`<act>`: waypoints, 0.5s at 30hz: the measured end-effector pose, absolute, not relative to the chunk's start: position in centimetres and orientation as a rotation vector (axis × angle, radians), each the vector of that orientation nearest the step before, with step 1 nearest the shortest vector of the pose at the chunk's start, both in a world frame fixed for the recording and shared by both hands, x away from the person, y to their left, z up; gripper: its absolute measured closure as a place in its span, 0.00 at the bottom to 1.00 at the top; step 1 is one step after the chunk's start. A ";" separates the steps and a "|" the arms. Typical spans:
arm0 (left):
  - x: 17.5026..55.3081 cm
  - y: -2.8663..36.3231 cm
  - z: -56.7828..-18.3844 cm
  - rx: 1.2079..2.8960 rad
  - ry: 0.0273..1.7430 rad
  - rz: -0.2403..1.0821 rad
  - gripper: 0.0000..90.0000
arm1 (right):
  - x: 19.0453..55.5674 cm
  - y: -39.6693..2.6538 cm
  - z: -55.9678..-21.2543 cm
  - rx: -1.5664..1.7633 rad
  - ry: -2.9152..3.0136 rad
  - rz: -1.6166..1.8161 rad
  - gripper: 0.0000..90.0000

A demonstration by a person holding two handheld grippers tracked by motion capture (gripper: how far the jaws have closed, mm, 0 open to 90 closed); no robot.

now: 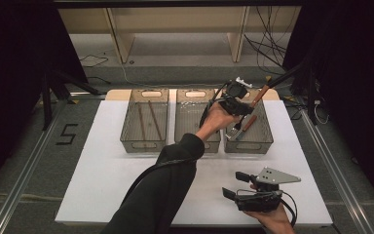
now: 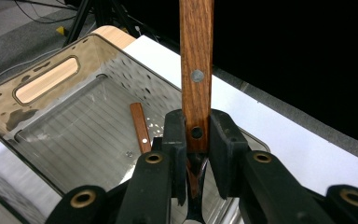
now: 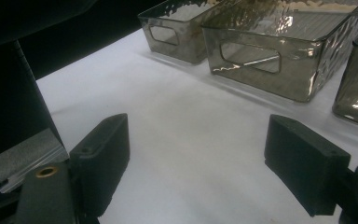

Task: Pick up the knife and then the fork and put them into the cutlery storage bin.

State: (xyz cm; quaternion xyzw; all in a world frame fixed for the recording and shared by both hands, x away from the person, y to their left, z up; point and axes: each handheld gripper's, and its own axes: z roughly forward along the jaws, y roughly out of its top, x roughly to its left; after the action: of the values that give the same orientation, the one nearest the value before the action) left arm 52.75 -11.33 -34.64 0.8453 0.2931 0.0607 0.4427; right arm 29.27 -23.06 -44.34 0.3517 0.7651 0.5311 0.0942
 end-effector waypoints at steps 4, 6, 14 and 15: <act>53.2 -11.6 -34.9 2.083 0.739 0.134 0.85 | 29.3 -23.1 -44.3 1.044 2.271 1.579 0.26; 53.3 -11.7 -35.0 2.077 0.741 0.136 0.85 | 29.3 -23.1 -44.3 1.043 2.271 1.580 0.26; 53.6 -11.8 -35.7 2.056 0.757 0.131 0.85 | 29.2 -23.0 -44.3 1.045 2.273 1.580 0.26; 53.7 -11.9 -35.9 2.056 0.761 0.133 0.85 | 29.3 -23.0 -44.3 1.044 2.273 1.580 0.26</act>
State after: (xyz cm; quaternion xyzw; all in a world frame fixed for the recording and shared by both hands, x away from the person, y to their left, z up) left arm 53.66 -11.86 -35.89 0.8336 0.3084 0.0538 0.4551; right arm 29.26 -23.02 -44.34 0.3514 0.7650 0.5319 0.0916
